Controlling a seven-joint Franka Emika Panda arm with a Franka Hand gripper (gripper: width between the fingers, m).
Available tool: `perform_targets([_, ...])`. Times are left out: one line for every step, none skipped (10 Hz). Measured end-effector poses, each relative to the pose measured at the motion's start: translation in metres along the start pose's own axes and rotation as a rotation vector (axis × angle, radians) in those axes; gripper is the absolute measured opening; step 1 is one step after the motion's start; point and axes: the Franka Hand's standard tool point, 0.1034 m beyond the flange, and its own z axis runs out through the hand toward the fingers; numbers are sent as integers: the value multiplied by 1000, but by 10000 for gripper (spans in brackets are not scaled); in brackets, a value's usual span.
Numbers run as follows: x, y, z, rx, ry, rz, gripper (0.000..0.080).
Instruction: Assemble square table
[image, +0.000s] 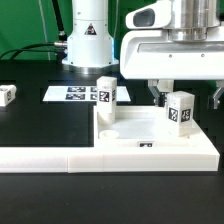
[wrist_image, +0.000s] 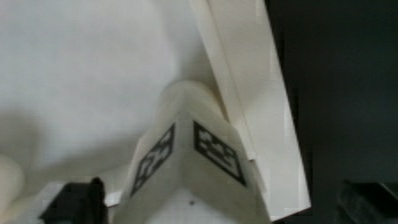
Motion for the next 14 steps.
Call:
perform_targets([0, 0, 0, -1, 0, -88, 649])
perform_targets([0, 1, 0, -1, 1, -171, 649])
perform_targets([1, 1, 0, -1, 1, -210, 649])
perform_targets([1, 3, 0, -5, 2, -295, 649])
perform_targets([2, 3, 0, -11, 4, -374, 649])
perform_targets([3, 5, 0, -18, 6, -496, 649])
perform_targets([3, 8, 1, -21, 6, -563, 649])
perform_targets([4, 10, 1, -22, 4, -631, 649])
perform_targets([4, 12, 1, -22, 3, -659, 649])
perform_targets([4, 12, 1, -22, 3, -658, 522])
perform_targets([4, 12, 1, -22, 3, -655, 371])
perform_targets([4, 12, 1, -22, 3, -638, 291])
perform_targets([4, 12, 1, -22, 3, -618, 291])
perform_targets([4, 12, 1, -22, 3, -613, 291])
